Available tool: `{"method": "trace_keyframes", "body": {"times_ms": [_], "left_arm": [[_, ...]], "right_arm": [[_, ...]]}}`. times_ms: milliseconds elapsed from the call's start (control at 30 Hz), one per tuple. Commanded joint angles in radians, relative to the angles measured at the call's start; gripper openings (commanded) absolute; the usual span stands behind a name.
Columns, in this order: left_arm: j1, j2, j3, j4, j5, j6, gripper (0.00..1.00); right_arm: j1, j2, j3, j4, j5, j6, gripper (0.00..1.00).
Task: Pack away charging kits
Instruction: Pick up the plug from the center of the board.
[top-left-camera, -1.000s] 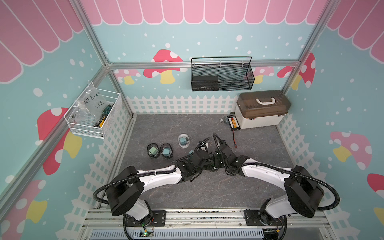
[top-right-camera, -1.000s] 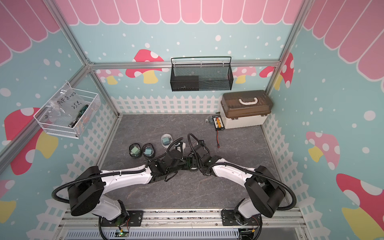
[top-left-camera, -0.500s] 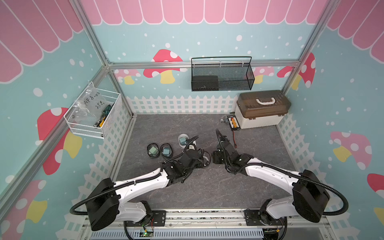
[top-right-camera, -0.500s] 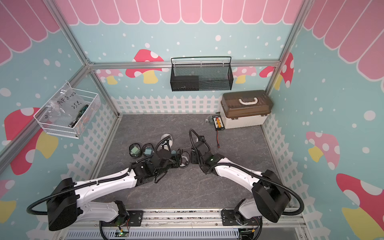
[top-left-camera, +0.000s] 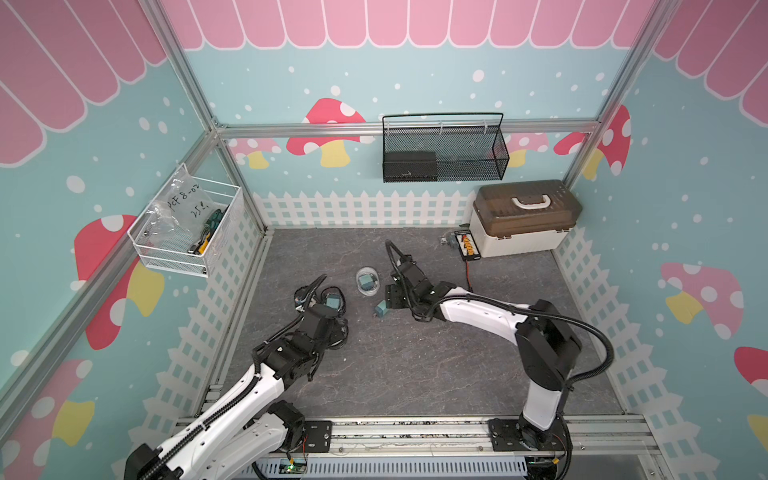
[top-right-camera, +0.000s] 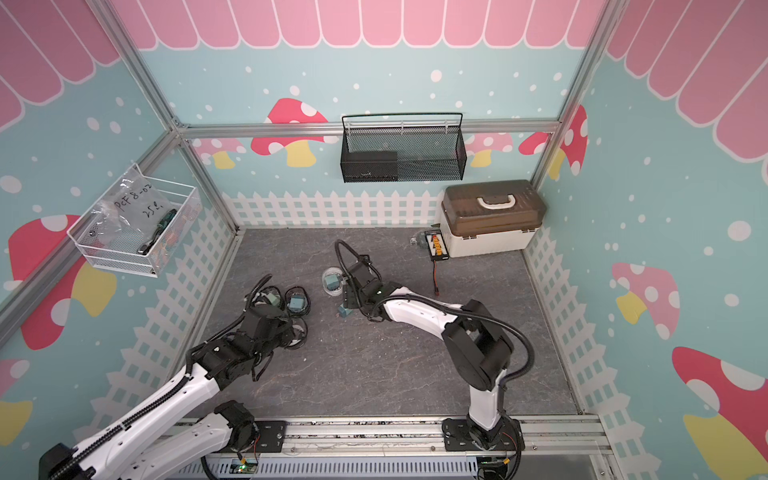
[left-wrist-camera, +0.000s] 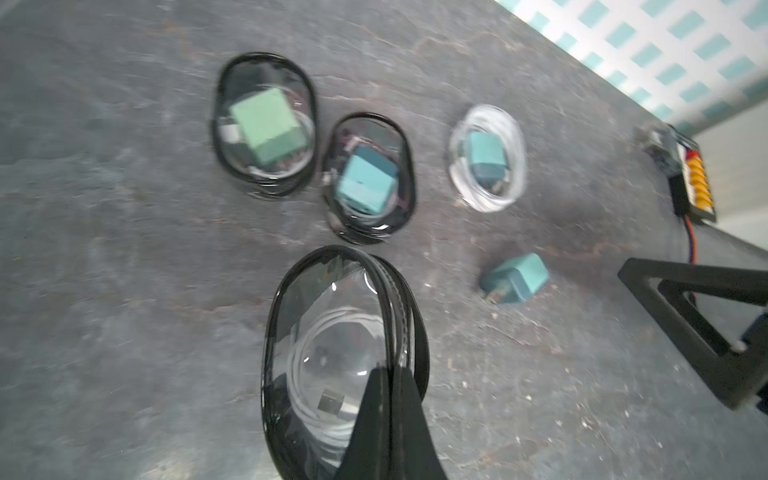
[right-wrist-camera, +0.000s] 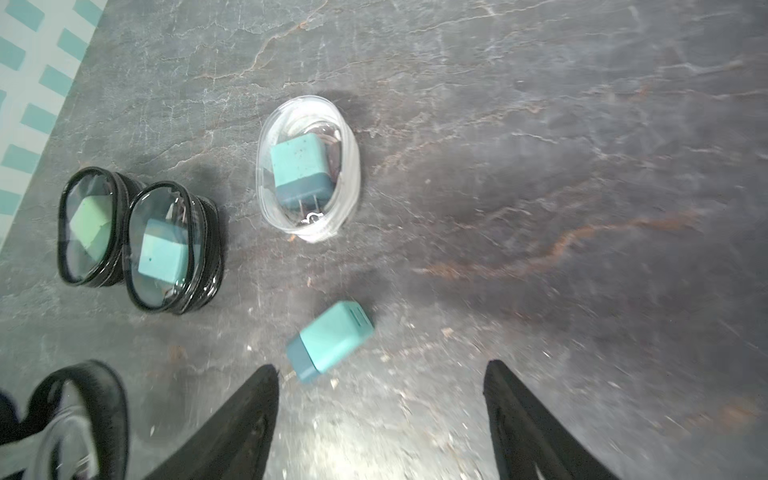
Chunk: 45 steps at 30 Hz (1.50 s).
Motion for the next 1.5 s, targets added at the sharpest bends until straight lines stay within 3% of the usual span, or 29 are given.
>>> {"method": "trace_keyframes", "body": {"times_ms": [0, 100, 200, 300, 367, 467, 600, 700, 800, 1233, 1467], "left_arm": [[0.090, -0.040, -0.049, -0.058, 0.101, 0.045, 0.00], [0.112, -0.054, -0.071, -0.029, 0.151, 0.061, 0.00], [0.113, -0.035, -0.067, 0.002, 0.191, 0.073, 0.00], [0.113, -0.016, -0.056, 0.031, 0.221, 0.078, 0.00], [0.113, -0.007, -0.052, 0.051, 0.239, 0.079, 0.00], [0.113, 0.017, -0.049, 0.086, 0.277, 0.083, 0.00], [0.108, 0.066, -0.059, 0.163, 0.345, 0.081, 0.00], [0.090, 0.097, -0.063, 0.216, 0.368, 0.074, 0.00], [0.064, 0.113, -0.055, 0.232, 0.354, 0.073, 0.00], [0.009, 0.176, -0.033, 0.303, 0.369, 0.072, 0.00], [-0.001, 0.190, -0.027, 0.314, 0.367, 0.069, 0.00]], "right_arm": [[0.025, 0.131, 0.127, -0.127, 0.026, -0.003, 0.76], [0.037, 0.196, 0.184, -0.173, 0.065, -0.004, 0.76], [0.036, 0.197, 0.145, -0.170, 0.082, 0.000, 0.76], [0.025, 0.166, 0.062, -0.143, 0.081, 0.008, 0.66], [0.011, 0.118, -0.029, -0.081, 0.066, 0.017, 0.52], [-0.011, 0.060, -0.115, -0.027, 0.034, 0.015, 0.40], [-0.040, 0.006, -0.204, 0.061, -0.012, -0.005, 0.34], [-0.047, -0.009, -0.220, 0.094, -0.022, -0.039, 0.38], [-0.050, 0.000, -0.201, 0.094, -0.024, -0.073, 0.51], [-0.072, 0.047, -0.106, 0.054, -0.032, -0.210, 0.72], [-0.077, 0.103, -0.055, 0.027, -0.100, -0.265, 0.65]]}}
